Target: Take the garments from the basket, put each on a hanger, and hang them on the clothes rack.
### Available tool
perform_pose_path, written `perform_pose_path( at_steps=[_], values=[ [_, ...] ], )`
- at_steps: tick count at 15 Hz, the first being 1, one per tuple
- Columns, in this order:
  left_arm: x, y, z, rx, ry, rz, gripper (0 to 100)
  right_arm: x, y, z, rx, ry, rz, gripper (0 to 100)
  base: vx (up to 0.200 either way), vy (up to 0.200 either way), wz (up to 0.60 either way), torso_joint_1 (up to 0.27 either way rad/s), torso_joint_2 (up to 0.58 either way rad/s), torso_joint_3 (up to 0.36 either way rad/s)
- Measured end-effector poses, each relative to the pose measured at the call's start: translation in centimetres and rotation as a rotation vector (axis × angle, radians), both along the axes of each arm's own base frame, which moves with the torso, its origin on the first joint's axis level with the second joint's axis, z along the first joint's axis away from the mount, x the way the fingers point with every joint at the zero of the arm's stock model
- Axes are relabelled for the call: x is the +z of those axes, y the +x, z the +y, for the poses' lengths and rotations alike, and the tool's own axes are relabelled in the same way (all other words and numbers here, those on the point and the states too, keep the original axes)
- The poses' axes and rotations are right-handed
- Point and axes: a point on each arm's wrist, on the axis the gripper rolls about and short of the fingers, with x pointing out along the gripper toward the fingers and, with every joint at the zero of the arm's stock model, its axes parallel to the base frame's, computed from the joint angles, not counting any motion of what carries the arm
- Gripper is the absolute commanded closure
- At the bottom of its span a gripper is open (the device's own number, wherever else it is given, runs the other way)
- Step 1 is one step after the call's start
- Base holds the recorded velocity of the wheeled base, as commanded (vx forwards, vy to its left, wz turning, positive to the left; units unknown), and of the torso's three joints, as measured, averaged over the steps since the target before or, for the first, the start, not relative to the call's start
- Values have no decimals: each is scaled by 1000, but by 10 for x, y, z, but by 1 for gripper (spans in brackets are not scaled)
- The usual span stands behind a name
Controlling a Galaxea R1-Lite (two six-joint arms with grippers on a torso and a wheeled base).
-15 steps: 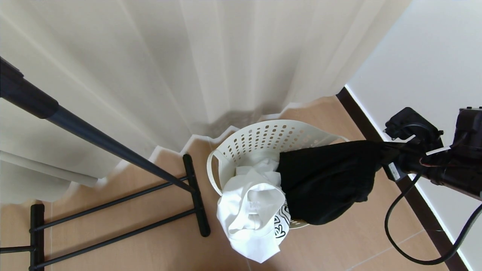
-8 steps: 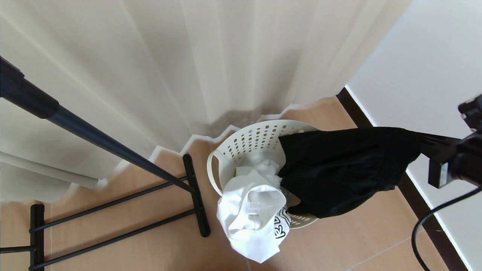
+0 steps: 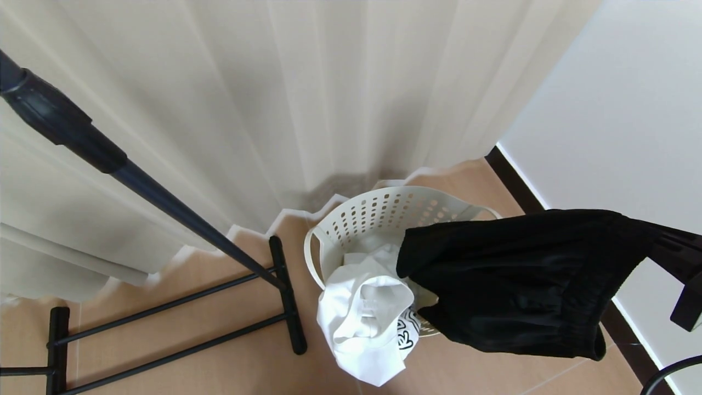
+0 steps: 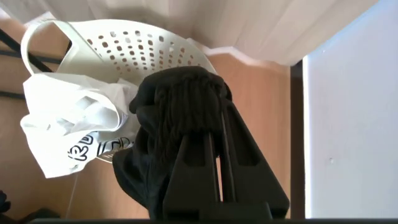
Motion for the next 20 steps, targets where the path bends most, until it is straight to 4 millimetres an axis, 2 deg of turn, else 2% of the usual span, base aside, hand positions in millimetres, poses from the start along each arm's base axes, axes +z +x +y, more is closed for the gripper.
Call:
perform_pose_path(
  at_steps=[6, 13, 20],
  values=[
    [0, 0, 0, -1, -1, -1, 0, 9, -10, -2, 8, 18, -56, 100, 0, 0, 0, 0, 4, 207],
    [0, 0, 0, 1, -2, -1, 0, 9, -13, 2, 48, 21, -60, 100, 0, 0, 0, 0, 2, 200],
    [0, 0, 0, 1, -1, -1, 0, 0, -16, 6, 91, 5, -21, 100, 0, 0, 0, 6, 2, 200]
  ],
)
